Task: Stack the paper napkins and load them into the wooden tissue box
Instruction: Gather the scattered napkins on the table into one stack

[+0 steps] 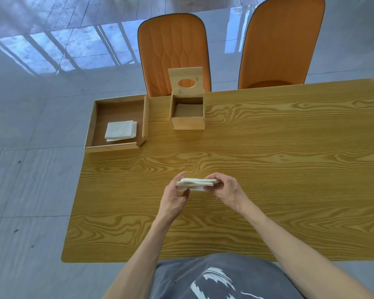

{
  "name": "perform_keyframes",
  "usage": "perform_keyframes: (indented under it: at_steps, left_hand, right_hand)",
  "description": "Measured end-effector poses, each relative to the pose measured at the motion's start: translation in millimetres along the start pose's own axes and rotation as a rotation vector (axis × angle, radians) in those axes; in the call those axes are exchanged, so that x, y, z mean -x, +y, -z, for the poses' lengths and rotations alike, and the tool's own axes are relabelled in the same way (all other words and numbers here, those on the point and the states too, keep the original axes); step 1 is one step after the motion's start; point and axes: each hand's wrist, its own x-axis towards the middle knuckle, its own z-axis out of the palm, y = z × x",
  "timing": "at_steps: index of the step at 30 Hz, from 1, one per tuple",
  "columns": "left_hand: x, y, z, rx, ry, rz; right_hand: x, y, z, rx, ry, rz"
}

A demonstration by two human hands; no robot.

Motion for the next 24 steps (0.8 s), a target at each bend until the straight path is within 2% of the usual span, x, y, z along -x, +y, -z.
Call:
perform_keyframes:
  at_steps: [4,13,18,24]
  left_hand:
    - [4.2,-0.8,-14.8,-0.072,-0.019,0.052]
    - [2.4,16.6,-9.7,0.175,-0.028,0.106]
    - [4.8,27.3,-13.0,0.21,-0.07,0.082]
    - [2.4,24.6,-13.8,0.261,-0.081,0.078]
  right_hand:
    - [4.3,9.5,-5.0,0.027,-0.02,-0.058]
    - [4.8,5.6,-2.8,-0.022,0.013,-0.022]
    - [4.0,5.7,0.6,0.01,-0.046,-0.03]
    - [2.5,0.0,0.8,-0.004,-0.003,0.027]
